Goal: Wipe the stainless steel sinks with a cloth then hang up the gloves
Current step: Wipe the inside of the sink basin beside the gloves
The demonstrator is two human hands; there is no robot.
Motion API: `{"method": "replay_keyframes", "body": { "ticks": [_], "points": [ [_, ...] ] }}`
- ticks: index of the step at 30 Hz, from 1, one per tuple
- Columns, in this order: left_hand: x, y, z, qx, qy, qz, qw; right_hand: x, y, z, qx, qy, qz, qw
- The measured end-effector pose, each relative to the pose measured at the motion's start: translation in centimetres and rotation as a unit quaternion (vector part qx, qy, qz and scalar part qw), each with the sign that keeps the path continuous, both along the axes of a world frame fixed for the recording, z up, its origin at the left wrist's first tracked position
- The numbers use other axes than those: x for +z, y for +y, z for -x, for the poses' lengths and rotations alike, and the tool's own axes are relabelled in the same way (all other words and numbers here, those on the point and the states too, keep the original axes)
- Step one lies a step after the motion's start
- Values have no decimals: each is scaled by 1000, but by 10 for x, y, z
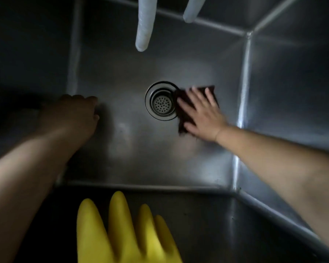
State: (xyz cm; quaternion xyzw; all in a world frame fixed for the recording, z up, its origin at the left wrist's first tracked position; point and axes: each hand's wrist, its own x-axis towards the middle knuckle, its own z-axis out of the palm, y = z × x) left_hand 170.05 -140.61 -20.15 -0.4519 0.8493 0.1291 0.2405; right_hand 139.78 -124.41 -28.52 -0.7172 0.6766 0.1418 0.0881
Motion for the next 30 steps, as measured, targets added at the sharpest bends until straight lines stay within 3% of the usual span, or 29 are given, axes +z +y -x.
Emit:
{"method": "replay_keyframes", "body": {
  "ticks": [4,8,10,14,19,25,30],
  "points": [
    [-1,1,3,-1,1,-10,1000,-2,-34,28,-168,30,19,985],
    [4,3,9,-12,19,-11,1000,5,6,7,-206,34,8,978],
    [8,3,10,-7,24,6,1000,12,43,-15,-161,26,-13,987],
    [13,1,9,12,18,20,1000,19,92,-60,22,3,-52,998],
    [15,3,10,6,16,32,999,11,66,-113,218,-55,-66,972],
    [14,4,11,21,-7,41,999,-7,-3,-214,283,-83,-47,954],
    [12,4,8,22,-11,33,999,-5,1,-210,305,-109,-43,945]
  ]
}}
